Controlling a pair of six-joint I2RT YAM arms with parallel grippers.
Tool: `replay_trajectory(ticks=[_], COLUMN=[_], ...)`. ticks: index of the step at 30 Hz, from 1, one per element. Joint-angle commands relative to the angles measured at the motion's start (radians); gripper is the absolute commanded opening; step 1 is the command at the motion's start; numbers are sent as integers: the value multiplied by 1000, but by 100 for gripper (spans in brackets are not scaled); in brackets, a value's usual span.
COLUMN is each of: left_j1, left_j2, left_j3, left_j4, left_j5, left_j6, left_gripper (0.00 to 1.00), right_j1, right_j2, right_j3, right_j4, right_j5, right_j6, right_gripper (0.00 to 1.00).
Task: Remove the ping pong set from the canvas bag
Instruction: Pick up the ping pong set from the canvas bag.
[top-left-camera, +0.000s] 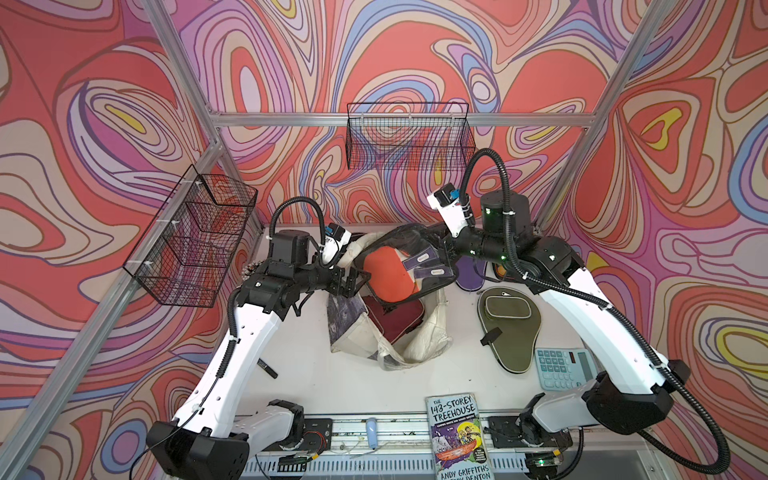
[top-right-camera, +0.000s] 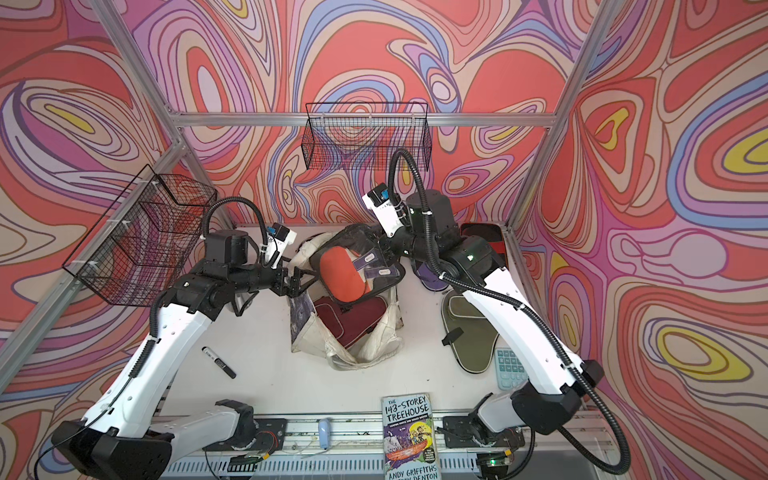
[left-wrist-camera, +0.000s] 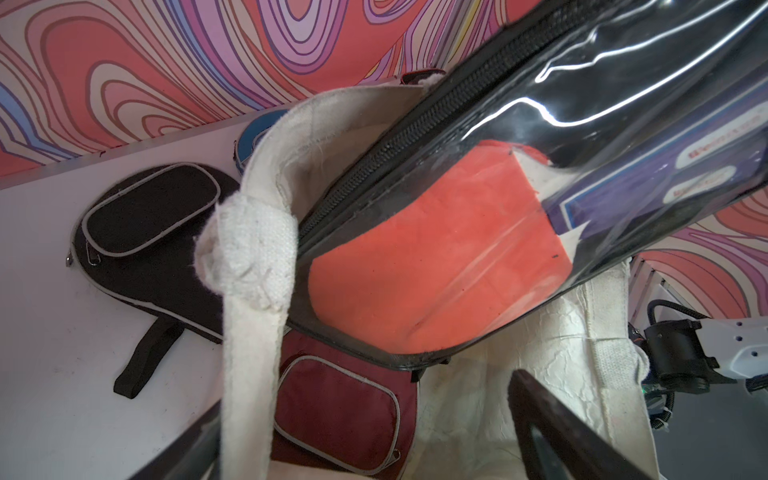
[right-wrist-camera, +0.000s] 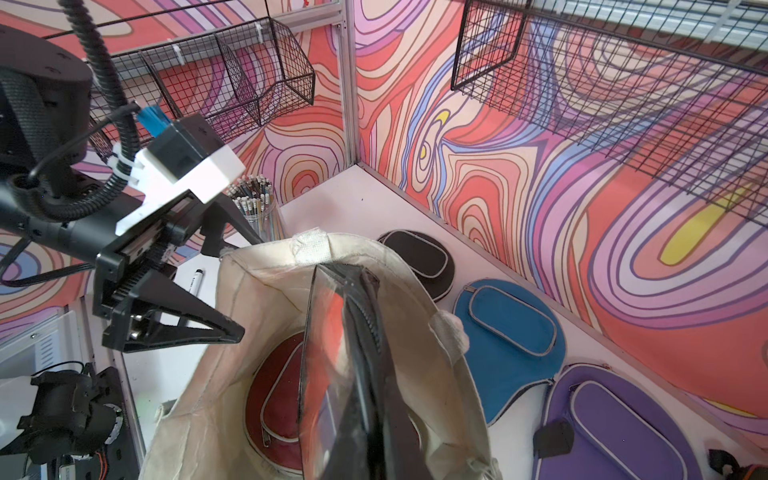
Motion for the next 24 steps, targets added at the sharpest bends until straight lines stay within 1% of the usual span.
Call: replay_trajectory(ticks=[1, 6, 14, 19, 24], left_j1=[15, 60, 110, 133, 153], left_j2=[-4, -10, 9, 10, -14], left_j3=[15, 4, 33, 18, -41], left_j4=[-10, -4, -3, 40, 186], left_j5=[41, 84, 145, 244, 375], left_j6=[47, 71, 129, 149, 82], left_gripper=[96, 98, 99, 100, 99], right_j1=[-1, -4, -28, -47, -67], right_j2=[-55, -75, -68, -66, -56], right_j3=[51, 62, 127, 142, 129], right_j4=[149, 201, 202, 201, 230], right_j5=[-61, -103, -254, -300, -350], right_j6=[-60, -98, -131, -143, -129], right_gripper=[0, 0, 0, 0, 0])
